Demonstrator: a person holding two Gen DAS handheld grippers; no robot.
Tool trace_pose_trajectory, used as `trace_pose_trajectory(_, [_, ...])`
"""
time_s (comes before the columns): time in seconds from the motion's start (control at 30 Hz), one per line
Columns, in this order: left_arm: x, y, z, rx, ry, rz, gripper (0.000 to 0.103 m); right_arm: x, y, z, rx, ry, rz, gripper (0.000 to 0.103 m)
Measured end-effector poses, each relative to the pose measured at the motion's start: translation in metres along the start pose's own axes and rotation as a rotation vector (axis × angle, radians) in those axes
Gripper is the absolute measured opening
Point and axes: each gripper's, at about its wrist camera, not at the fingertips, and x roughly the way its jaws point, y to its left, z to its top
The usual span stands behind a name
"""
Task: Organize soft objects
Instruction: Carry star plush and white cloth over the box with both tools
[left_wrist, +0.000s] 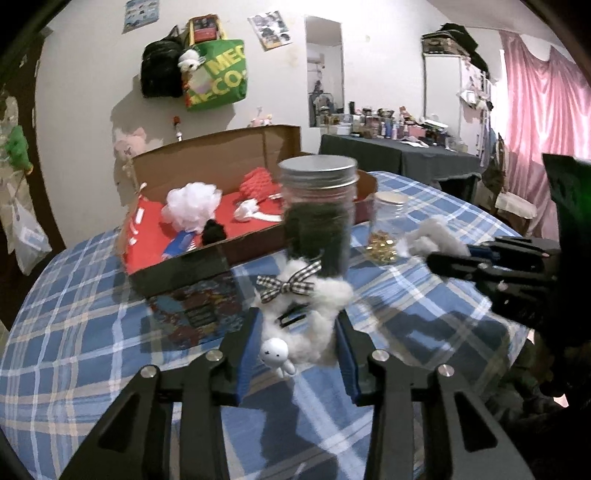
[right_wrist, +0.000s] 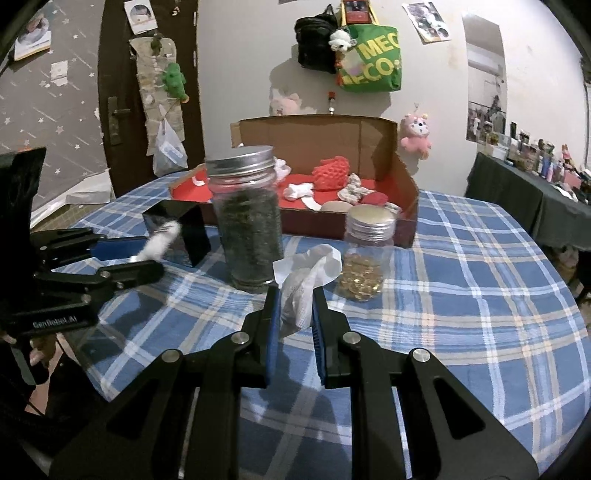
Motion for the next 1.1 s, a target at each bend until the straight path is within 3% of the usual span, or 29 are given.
trace_pose_trajectory(0.33, [-0.011,0.040,-0.015,-0.059,0.036,0.074,0.039,0.000,-0.035,0.000,0.074,0.035,-0.047,0.015])
trace_pose_trajectory(0.43, [-0.013,0.053,-0.019,-0.074,0.050,0.100,0.026,0.002,-0.044,-0.001,0.094,0.049,-0.054,0.015])
trace_pose_trajectory(0.63, [-0.007,0.078,-0.030,-0.130,0.094,0.103,0.025,0.010,-0.059,-0.003,0.140,0.079,-0.051,0.015])
trace_pose_trajectory(0.73, [-0.001,0.084,-0.035,-0.139,0.115,0.101,0.014,0.012,-0.060,-0.003,0.145,0.083,-0.051,0.015])
trace_pose_trajectory(1.1, [-0.004,0.093,-0.032,-0.147,0.108,0.121,0.009,0.013,-0.062,-0.003,0.139,0.083,-0.063,0.015])
